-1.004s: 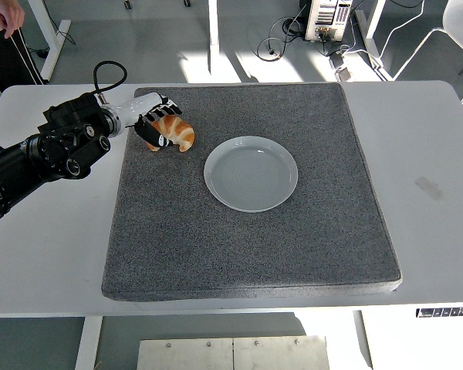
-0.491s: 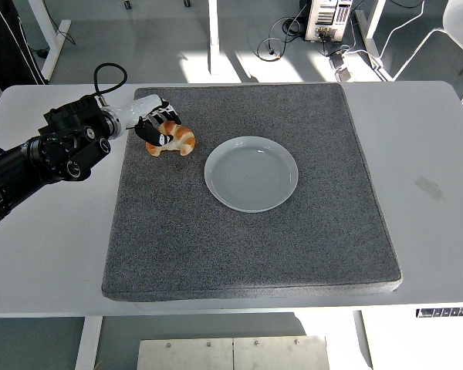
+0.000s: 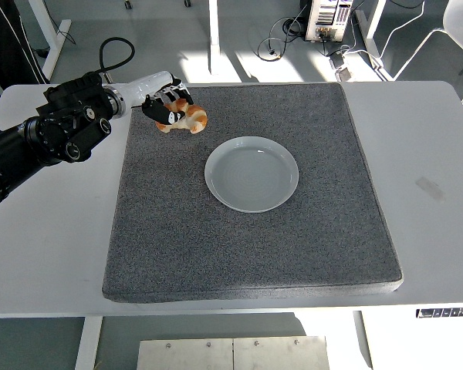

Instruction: Place the bread on the plate

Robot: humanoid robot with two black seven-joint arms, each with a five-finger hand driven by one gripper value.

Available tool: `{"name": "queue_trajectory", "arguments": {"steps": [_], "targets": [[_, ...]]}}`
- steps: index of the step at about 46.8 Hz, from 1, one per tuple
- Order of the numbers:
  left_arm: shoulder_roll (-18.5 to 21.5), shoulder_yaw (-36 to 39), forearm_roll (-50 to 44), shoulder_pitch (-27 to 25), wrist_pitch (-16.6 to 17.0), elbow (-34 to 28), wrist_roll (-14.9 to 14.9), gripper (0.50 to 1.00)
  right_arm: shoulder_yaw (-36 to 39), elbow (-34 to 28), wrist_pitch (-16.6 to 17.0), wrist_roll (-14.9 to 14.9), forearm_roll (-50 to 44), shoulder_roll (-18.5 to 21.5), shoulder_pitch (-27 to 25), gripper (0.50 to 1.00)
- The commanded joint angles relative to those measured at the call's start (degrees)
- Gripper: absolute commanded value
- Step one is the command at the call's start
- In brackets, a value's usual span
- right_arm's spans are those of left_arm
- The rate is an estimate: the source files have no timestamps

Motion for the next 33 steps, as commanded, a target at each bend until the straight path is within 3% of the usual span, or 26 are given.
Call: {"name": "queue_trajectory", "arguments": {"steps": [1, 12, 21, 33], "targets": [[0.0, 0.0, 0.1, -2.0, -0.5, -0.9, -0.1, 0.500, 0.0, 0.0, 0.0, 0.0, 0.0, 0.0, 0.0, 1.000], [-0.1, 0.1, 0.2, -7.3, -6.6, -3.3, -4.9, 0.500, 0.0, 0.0, 0.0, 0.0, 0.0, 0.0, 0.0, 1.000], [-3.7, 0.3, 1.1, -8.2, -7.1, -5.1, -7.0, 0.500, 0.0, 0.0, 0.0, 0.0, 0.0, 0.0, 0.0, 1.000], [-3.7, 1.0, 4.7, -6.3, -6.7, -4.6, -7.3, 0.500, 0.0, 0.0, 0.0, 0.0, 0.0, 0.0, 0.0, 1.000]]}}
